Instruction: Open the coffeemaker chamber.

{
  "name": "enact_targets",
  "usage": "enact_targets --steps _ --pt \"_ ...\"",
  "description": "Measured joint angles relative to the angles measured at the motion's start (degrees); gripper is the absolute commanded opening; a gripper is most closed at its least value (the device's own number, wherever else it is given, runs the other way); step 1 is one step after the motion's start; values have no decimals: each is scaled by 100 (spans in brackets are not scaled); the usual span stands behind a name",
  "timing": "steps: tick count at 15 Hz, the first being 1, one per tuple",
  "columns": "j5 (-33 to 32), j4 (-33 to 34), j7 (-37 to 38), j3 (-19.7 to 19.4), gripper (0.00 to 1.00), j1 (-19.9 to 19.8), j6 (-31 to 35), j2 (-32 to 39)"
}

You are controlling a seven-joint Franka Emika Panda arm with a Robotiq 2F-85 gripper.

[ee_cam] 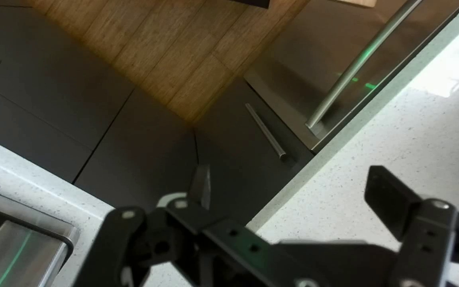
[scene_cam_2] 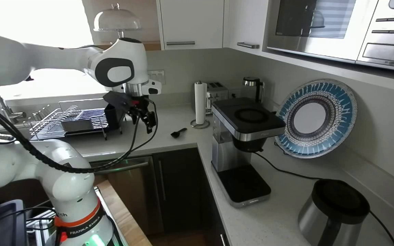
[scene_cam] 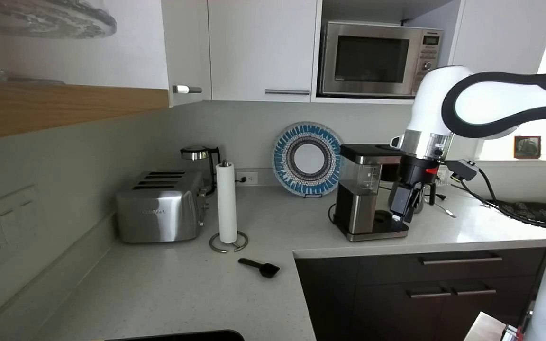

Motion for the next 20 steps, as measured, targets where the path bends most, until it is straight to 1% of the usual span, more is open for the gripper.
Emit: enact_targets --steps 2,5,8,10,13,15,17,20 --pt "-38 2 35 -21 100 -91 -41 -8" --pt "-197 1 18 -309 100 -549 -402 -180" --pt "-544 0 -44 -784 100 -1117 -954 -575" --pt "-834 0 -131 -1109 100 -1513 -1153 -862" --pt "-1374 42 -359 -1649 100 -2093 -1163 -1158" --pt "-1745 188 -607 -2029 100 -2388 -1139 -1231" --pt "-2001 418 -810 -2416 100 -2548 -1053 -1209" --pt "-2140 807 -1133 -2938 100 -2525 -663 -1006"
